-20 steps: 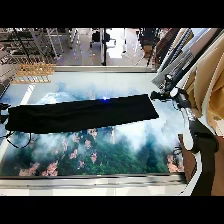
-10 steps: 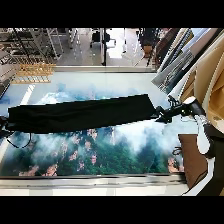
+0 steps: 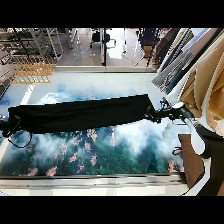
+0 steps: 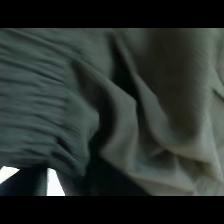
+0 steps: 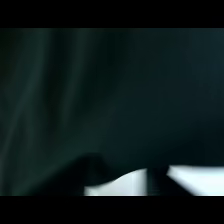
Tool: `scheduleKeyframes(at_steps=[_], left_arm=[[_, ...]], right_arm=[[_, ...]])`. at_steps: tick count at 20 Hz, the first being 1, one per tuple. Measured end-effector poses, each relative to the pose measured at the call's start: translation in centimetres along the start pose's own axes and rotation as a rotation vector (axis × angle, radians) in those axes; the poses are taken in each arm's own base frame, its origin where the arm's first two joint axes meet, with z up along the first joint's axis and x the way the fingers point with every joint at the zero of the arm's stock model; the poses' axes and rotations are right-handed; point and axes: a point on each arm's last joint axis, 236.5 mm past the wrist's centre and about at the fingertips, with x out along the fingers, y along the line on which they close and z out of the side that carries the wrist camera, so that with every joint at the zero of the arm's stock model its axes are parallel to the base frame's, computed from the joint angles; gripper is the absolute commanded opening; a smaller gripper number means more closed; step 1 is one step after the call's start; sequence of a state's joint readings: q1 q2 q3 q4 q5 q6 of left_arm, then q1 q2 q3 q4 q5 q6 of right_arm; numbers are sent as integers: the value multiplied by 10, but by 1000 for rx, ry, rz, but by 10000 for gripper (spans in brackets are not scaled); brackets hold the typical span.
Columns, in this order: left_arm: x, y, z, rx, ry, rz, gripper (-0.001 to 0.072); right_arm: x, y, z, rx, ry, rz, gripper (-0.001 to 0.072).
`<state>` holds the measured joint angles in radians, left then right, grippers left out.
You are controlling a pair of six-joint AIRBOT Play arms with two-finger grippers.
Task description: Fold the clothes and pants, and hang the long-sleeved shirts on hangers.
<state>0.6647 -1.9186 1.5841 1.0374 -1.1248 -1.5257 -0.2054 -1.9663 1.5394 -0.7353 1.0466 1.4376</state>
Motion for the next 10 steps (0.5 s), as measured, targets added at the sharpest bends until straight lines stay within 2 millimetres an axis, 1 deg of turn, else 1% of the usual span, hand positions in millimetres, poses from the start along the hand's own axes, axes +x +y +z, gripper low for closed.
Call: scheduleKeyframes(at_steps=[1, 2, 4, 5, 7, 8, 10], left_arm=[[3, -1, 0, -19, 2, -6, 121], [5, -2, -1, -28, 5, -10, 11], [1, -3, -3, 3, 22, -12, 8], [-5, -3, -5, 36, 37, -8, 8], [-24, 7, -13, 126, 85, 48, 7], [-35, 19, -18, 172, 113, 100, 8], [-65, 55, -28, 251, 170, 261, 7]], right_arm=[[6, 0, 1, -5, -13, -10, 27], [9, 2, 3, -14, -27, -12, 12], [9, 5, 3, -74, -34, -32, 11], [5, 4, -3, -127, -8, -63, 11], [-10, -3, -28, -235, 93, -146, 10], [-20, -9, -44, -280, 157, -195, 10], [-42, -22, -89, -325, 314, -274, 11]])
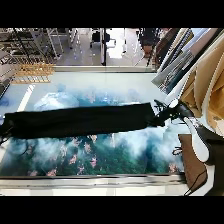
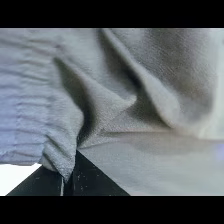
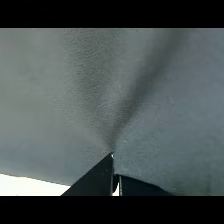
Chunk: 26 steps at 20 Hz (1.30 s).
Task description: Fold the clothes and pants, and hang the long-sleeved shirts on hangers.
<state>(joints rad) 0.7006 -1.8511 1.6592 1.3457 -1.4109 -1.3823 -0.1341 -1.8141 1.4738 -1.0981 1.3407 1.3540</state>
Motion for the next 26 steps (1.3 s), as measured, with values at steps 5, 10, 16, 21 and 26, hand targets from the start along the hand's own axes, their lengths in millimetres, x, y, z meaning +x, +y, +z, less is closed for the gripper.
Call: scheduleKeyframes(at_steps=[5, 10, 16, 21, 26], left_arm=[[-30, 77, -36, -2, 53, 223, 26], [-35, 100, -74, -73, 132, 215, 699], [-60, 53, -62, -93, 15, 46, 564], [-87, -44, -40, 12, -112, -250, 39], [-93, -142, -61, 285, -63, -419, 10]], right_arm=[[7, 9, -132, -53, 274, -79, 325], [-1, 23, -198, -79, 298, -40, 374], [-20, -13, -169, -8, 115, 57, 481], [5, -12, -134, -25, 15, 242, 480], [36, 3, -120, -58, 14, 354, 11]])
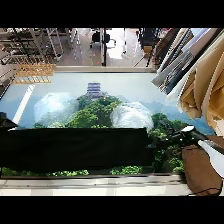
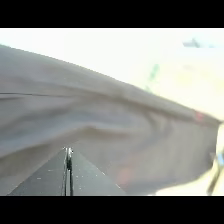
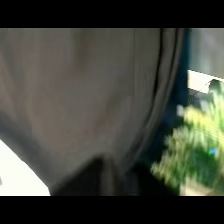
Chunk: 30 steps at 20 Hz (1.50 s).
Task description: Fold the clothes and pants, and hang the long-sleeved shirts on hangers.
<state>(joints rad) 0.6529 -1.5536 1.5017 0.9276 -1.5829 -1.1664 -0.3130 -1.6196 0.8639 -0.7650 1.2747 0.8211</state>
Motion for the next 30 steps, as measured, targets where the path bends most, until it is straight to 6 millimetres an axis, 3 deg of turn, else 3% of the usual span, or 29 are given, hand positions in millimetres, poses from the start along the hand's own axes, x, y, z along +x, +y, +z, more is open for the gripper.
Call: scheduleKeyframes(at_steps=[2, 4, 6, 10, 12, 14, 16, 19, 22, 24, 25, 26, 27, 28, 30], left_arm=[[25, -38, -14, 106, 92, -62, 10], [55, -72, -36, 190, 197, -108, 10], [86, -105, -66, 263, 315, -152, 10], [154, -147, -133, 362, 494, -177, 10], [188, -155, -158, 394, 534, -159, 10], [211, -155, -175, 395, 562, -132, 10], [218, -155, -180, 384, 572, -125, 11], [202, -152, -164, 356, 534, -128, 11], [166, -145, -138, 321, 447, -134, 10], [144, -139, -125, 298, 394, -134, 11], [133, -136, -121, 288, 373, -134, 11], [125, -133, -118, 279, 357, -133, 10], [120, -130, -115, 271, 346, -132, 11], [116, -127, -114, 264, 339, -129, 11], [112, -125, -114, 253, 336, -131, 10]], right_arm=[[3, 2, 4, -36, 12, -11, 10], [-13, -7, 19, -65, -18, -122, 10], [-56, -27, 34, -87, -61, -326, 10], [-175, -28, 60, -85, -235, -670, 10], [-219, -14, 64, -93, -298, -766, 10], [-232, 18, 66, -132, -322, -774, 10], [-212, 60, 67, -203, -295, -717, 10], [-141, 139, 61, -343, -208, -596, 9], [-36, 214, 43, -482, -107, -500, 9], [44, 250, 24, -551, -48, -449, 13], [84, 262, 12, -574, -14, -430, 98], [117, 269, 1, -586, 18, -417, 366], [142, 272, -8, -593, 47, -416, 488], [159, 273, -14, -597, 71, -423, 472], [159, 272, -7, -596, 74, -451, 472]])
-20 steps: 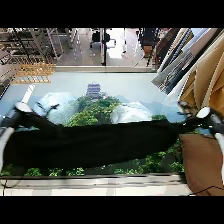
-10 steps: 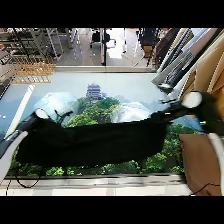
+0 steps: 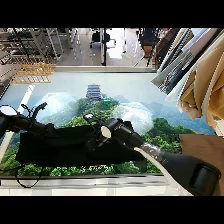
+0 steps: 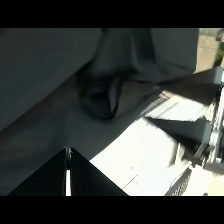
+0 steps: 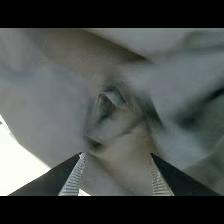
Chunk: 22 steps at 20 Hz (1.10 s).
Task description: Fold the clothes and pants, and hang the long-sleeved shirts on hangers.
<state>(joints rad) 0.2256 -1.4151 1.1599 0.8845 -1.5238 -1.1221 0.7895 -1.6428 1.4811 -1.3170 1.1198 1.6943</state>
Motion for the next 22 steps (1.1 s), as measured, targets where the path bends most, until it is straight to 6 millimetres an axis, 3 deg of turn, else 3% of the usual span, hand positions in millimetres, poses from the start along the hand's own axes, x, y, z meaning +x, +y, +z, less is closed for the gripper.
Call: scheduleKeyframes(at_steps=[2, 4, 7, 11, 14, 18, 19, 20, 21, 22], left_arm=[[0, 2, -3, -10, 4, -1, 11], [0, 5, -5, -17, 9, -1, 11], [1, 6, -7, -20, 13, 0, 11], [1, 8, -5, -19, 5, 5, 11], [1, 11, 0, -18, -18, 18, 10], [1, 15, 7, -26, -47, 34, 9], [0, 16, 9, -28, -58, 39, 8], [0, 18, 12, -31, -70, 46, 8], [0, 20, 14, -40, -78, 56, 8], [-1, 26, 15, -59, -84, 82, 8]], right_arm=[[-23, -38, 7, 48, -9, -47, 473], [-55, -94, 6, 121, -25, -70, 478], [-86, -171, -27, 272, -2, 26, 480], [-86, -234, -73, 426, -48, 244, 480], [-70, -258, -91, 450, -80, 353, 481], [-35, -253, -98, 398, -75, 479, 469], [-28, -244, -96, 375, -70, 512, 346], [-20, -235, -94, 343, -59, 531, 63], [-12, -229, -93, 309, -42, 534, 11], [-10, -223, -88, 279, -37, 536, 10]])
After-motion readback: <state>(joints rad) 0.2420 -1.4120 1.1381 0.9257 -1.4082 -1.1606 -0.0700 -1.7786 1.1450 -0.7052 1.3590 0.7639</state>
